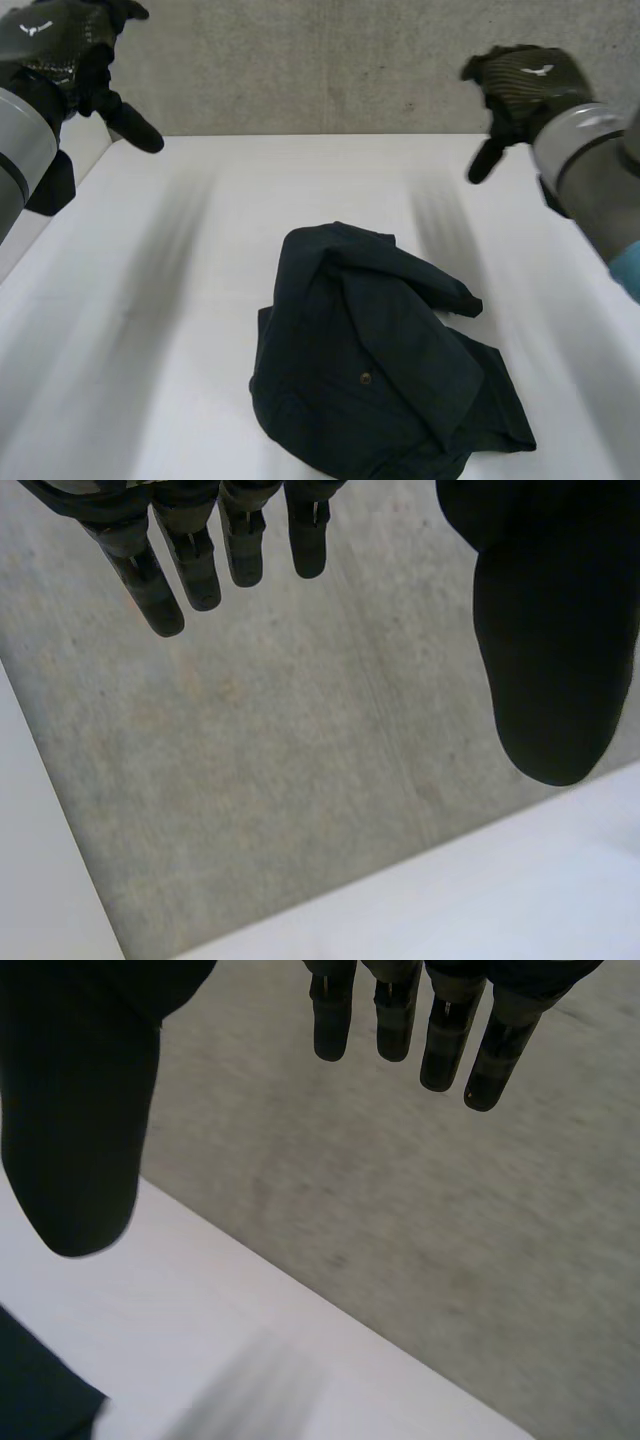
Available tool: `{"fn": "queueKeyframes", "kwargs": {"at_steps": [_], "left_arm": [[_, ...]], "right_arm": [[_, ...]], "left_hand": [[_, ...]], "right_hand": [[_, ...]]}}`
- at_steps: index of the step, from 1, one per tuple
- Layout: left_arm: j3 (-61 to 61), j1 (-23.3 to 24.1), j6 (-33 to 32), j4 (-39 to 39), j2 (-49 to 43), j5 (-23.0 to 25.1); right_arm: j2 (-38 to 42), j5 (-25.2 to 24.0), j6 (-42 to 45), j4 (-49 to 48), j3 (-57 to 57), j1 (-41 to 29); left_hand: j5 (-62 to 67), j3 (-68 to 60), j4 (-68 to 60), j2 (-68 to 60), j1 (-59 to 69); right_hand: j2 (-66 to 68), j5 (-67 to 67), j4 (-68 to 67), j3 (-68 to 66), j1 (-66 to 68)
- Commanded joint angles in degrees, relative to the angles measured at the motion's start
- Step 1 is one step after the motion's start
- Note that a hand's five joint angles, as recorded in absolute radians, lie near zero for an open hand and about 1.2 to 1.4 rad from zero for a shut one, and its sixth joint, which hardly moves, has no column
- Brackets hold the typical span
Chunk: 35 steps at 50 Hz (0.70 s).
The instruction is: Fold the shorts.
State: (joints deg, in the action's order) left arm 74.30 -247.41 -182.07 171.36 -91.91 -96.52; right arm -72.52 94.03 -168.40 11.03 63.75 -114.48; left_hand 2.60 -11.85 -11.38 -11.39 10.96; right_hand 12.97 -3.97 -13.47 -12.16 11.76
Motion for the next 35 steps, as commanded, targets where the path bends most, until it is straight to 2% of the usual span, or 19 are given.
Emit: {"fn": "queueKeyframes", "kwargs": {"at_steps": [1,16,18,19,22,26,31,35], "left_arm": [[-0.7,0.3,-2.0,-7.4,-0.3,0.4],[0.4,1.6,-2.2,-4.5,-0.7,0.3],[1.2,1.7,-2.3,-3.6,-0.8,0.3],[2.2,1.7,-2.3,-2.5,-1.3,0.3],[4.9,1.6,-2.0,-1.7,-3.2,0.3],[9.9,2.8,-0.8,-1.7,-5.6,0.4],[17.3,5.6,6.2,-1.0,-9.3,3.8],[19.3,5.5,12.4,-0.3,-12.3,7.7]], "right_arm": [[-3.1,1.2,-3.2,-0.1,3.2,3.1],[-3.5,-0.4,-2.5,-1.2,3.7,2.4],[-3.5,-2.1,-1.9,-1.4,3.7,2.4],[-3.5,-6.6,-0.1,-0.6,3.7,2.7],[-3.8,-14.5,3.9,1.1,5.0,3.0],[-3.9,-20.4,6.7,2.9,8.9,3.5],[-3.9,-21.8,7.4,0.1,18.0,5.9],[-3.9,-21.9,7.2,-7.5,26.8,8.6]], "left_hand": [[-2.2,1.5,1.0,1.0,-0.6],[-2.6,1.8,1.3,1.3,-0.9],[-2.6,1.8,1.3,1.3,-0.9],[-2.6,1.8,1.3,1.3,-0.9],[-2.6,1.8,1.3,1.3,-0.9],[-2.6,1.8,1.3,1.3,-0.9],[-1.6,0.8,0.3,0.3,0.1],[-1.6,0.8,0.3,0.3,0.1]], "right_hand": [[-3.0,4.0,3.5,2.2,-1.8],[-3.0,4.0,3.5,2.2,-1.8],[-3.0,4.0,3.5,2.2,-1.8],[-3.0,4.0,3.5,2.2,-1.8],[-3.0,4.0,3.5,2.2,-1.8],[-3.0,4.0,3.5,2.2,-1.8],[-3.0,4.0,3.5,2.2,-1.8],[-3.0,4.0,3.5,2.2,-1.8]]}}
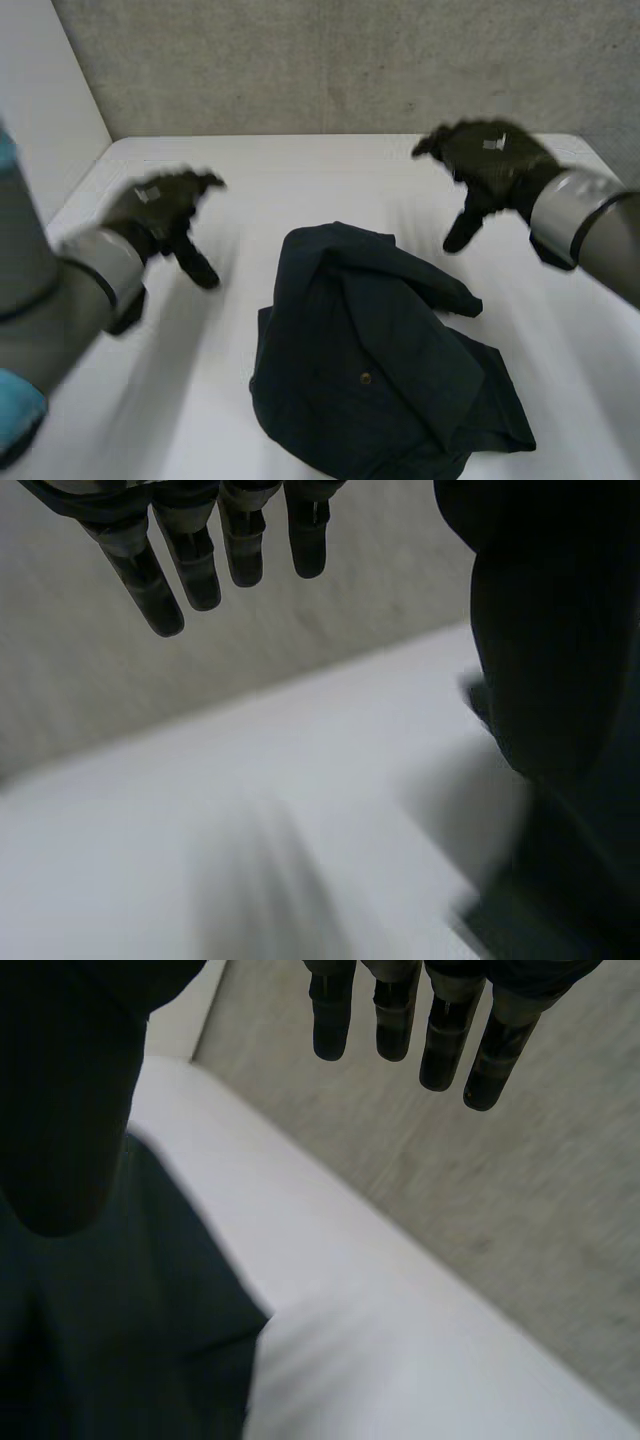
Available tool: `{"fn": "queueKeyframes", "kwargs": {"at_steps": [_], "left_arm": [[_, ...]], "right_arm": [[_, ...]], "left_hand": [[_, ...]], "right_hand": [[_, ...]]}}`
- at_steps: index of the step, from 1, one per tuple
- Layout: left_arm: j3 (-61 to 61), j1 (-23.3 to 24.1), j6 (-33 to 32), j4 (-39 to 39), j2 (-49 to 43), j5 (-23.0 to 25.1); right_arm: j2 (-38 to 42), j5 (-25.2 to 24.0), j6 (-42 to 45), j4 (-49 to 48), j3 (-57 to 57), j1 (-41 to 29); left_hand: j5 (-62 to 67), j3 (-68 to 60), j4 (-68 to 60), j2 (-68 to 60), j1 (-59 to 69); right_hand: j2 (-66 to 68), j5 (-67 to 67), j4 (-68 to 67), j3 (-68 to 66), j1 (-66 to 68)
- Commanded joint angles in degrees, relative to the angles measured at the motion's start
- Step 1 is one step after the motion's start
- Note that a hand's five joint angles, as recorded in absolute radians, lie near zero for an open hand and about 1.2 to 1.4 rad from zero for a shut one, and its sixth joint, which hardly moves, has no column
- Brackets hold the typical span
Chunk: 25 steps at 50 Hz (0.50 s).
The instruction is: Fold the shorts.
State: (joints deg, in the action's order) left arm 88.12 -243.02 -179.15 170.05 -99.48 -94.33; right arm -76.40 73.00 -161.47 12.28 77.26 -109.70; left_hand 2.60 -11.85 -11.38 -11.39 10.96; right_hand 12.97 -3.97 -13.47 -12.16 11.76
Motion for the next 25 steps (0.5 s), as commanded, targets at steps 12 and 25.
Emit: {"fn": "queueKeyframes", "kwargs": {"at_steps": [12,25], "left_arm": [[2.4,4.0,15.7,0.8,-17.1,14.9],[-3.2,-3.0,14.2,9.7,-10.7,-2.6]], "right_arm": [[0.0,-0.8,2.1,-21.1,25.1,5.9],[-1.6,-0.8,2.2,-21.7,25.9,6.0]], "left_hand": [[35.2,-36.0,-36.4,-36.4,36.8],[67.4,-68.2,-68.6,-68.6,69.0]], "right_hand": [[-3.0,4.0,3.5,2.2,-1.8],[-3.0,4.0,3.5,2.2,-1.8]]}}
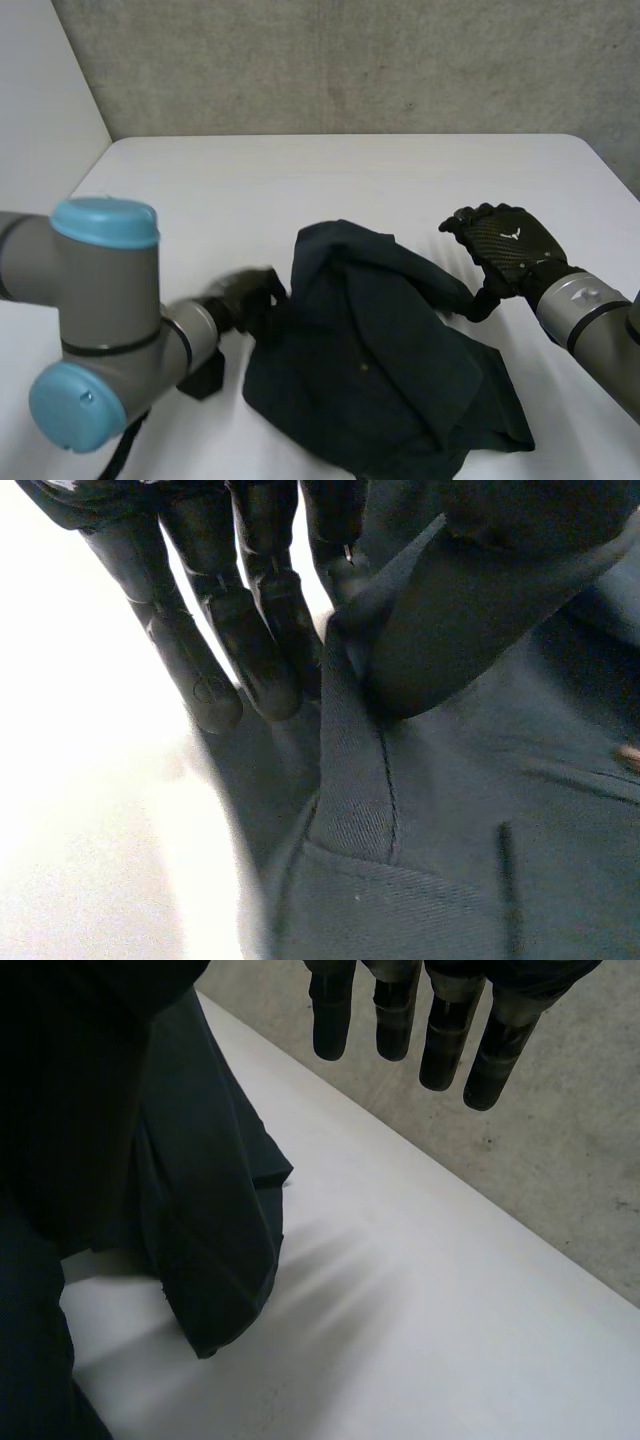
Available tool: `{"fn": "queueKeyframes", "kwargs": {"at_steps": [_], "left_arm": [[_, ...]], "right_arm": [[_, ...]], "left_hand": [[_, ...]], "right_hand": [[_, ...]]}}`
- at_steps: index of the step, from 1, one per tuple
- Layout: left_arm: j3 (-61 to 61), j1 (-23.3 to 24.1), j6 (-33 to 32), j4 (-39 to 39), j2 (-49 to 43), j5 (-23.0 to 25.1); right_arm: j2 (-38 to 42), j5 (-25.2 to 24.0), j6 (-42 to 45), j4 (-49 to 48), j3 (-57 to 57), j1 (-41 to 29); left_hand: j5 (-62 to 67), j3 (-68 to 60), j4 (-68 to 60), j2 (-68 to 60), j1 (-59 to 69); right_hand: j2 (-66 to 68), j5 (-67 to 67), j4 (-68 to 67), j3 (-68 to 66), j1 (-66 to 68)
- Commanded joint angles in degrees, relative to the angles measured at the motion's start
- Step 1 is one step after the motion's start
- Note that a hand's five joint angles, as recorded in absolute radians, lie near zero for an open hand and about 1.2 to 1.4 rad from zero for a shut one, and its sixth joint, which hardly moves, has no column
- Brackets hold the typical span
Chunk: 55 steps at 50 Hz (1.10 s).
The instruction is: Fold the shorts.
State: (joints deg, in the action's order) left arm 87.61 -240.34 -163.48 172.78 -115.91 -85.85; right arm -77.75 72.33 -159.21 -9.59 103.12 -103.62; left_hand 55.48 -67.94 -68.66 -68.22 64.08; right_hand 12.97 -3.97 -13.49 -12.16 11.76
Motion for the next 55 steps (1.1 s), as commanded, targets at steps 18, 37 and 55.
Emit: {"fn": "queueKeyframes", "kwargs": {"at_steps": [18,37,55], "left_arm": [[-16.8,5.4,-18.0,23.7,7.5,-10.5],[-11.2,29.3,-18.2,17.3,-9.6,-6.0],[-4.1,19.8,-18.2,13.5,12.5,-11.1]], "right_arm": [[-1.4,0.6,-0.5,-1.7,1.2,0.1],[-4.0,6.2,-1.3,-5.2,1.5,4.3],[-7.2,6.2,-0.5,-4.5,0.2,3.9]], "left_hand": [[14.5,-12.1,-11.3,-11.8,15.9],[-25.8,28.2,29.0,28.5,-24.4],[-42.0,44.4,45.2,44.7,-40.6]], "right_hand": [[-3.0,4.0,3.5,2.2,-1.8],[-3.0,4.0,3.5,2.2,-1.8],[-3.0,4.0,3.5,2.2,-1.8]]}}
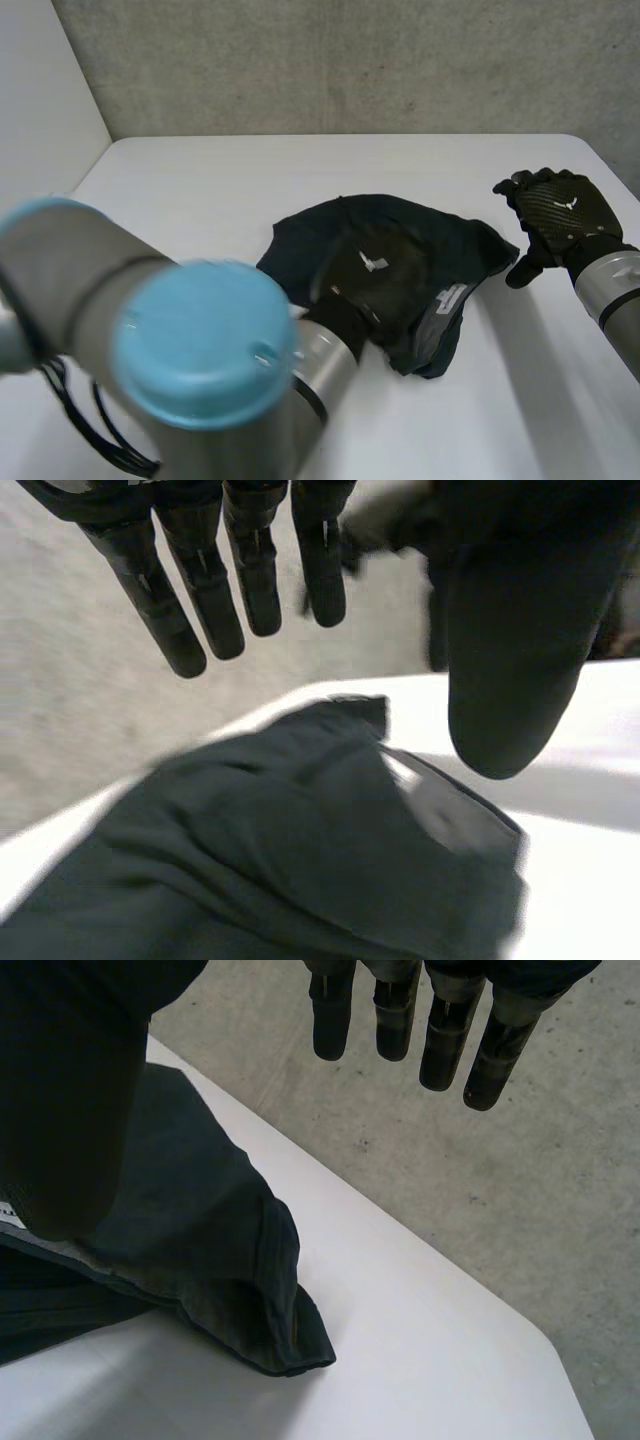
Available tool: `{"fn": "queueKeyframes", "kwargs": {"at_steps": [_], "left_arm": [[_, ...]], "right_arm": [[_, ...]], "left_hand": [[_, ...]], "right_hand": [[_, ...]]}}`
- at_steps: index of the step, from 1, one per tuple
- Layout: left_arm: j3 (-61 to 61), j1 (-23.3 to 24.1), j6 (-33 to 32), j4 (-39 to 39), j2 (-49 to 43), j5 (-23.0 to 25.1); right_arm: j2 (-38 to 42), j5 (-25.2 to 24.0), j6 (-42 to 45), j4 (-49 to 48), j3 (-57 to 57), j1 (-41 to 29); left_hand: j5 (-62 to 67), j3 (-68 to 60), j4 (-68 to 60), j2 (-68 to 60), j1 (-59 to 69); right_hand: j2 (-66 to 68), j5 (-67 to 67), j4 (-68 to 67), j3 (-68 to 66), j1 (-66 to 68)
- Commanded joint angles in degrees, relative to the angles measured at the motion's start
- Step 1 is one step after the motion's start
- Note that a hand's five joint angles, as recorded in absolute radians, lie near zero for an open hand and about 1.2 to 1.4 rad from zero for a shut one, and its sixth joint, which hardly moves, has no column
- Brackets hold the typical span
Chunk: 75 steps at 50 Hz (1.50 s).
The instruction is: Fold the shorts.
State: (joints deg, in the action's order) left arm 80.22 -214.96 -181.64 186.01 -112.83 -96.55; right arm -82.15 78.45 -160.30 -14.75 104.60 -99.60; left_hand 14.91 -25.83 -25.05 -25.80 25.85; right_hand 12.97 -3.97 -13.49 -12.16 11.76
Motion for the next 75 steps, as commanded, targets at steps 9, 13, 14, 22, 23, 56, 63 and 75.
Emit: {"fn": "queueKeyframes", "kwargs": {"at_steps": [9,13,14,22,23,56,63,75], "left_arm": [[2.6,-19.2,-0.1,0.6,11.5,1.2],[-0.2,-23.3,-0.1,0.9,5.5,4.0],[-1.0,-24.1,-0.1,0.9,3.9,4.9],[-8.6,-30.4,-0.1,0.4,-11.1,15.5],[-9.2,-30.4,-0.2,0.4,-12.3,16.0],[-12.8,-25.3,-18.2,-0.8,-20.2,11.8],[-11.4,-25.0,-19.5,-0.8,-5.2,5.4],[-8.2,-25.2,-12.9,-1.9,16.8,5.2]], "right_arm": [[-8.1,2.9,-8.2,15.8,-9.0,-2.3],[-7.5,3.1,-17.5,21.1,-12.6,-4.2],[-7.1,3.0,-19.0,21.6,-13.1,-4.6],[2.3,5.8,-22.7,22.4,-19.0,-16.9],[3.3,6.8,-22.5,22.4,-19.4,-18.2],[12.3,22.9,22.7,4.3,-13.2,-24.6],[3.9,22.3,21.2,4.9,-18.0,-23.4],[-3.8,19.2,14.6,16.4,-32.4,-18.1]], "left_hand": [[-3.2,4.2,3.4,4.1,-4.2],[-5.8,6.7,5.9,6.7,-6.7],[-7.3,8.2,7.4,8.2,-8.2],[-11.7,12.6,11.8,12.6,-12.6],[-11.5,12.4,11.6,12.4,-12.4],[55.1,-54.2,-55.0,-54.2,54.1],[55.1,-54.2,-55.0,-54.2,54.1],[55.1,-54.2,-55.0,-54.2,54.1]], "right_hand": [[-3.0,4.0,3.5,2.2,-1.8],[-3.0,4.0,3.5,2.2,-1.8],[-3.0,4.0,3.5,2.2,-1.8],[-3.0,4.0,3.5,2.2,-1.8],[-3.0,4.0,3.5,2.2,-1.8],[67.0,-66.0,-66.5,-67.8,68.2],[67.0,-66.0,-66.5,-67.8,68.2],[67.0,-66.0,-66.5,-67.8,68.2]]}}
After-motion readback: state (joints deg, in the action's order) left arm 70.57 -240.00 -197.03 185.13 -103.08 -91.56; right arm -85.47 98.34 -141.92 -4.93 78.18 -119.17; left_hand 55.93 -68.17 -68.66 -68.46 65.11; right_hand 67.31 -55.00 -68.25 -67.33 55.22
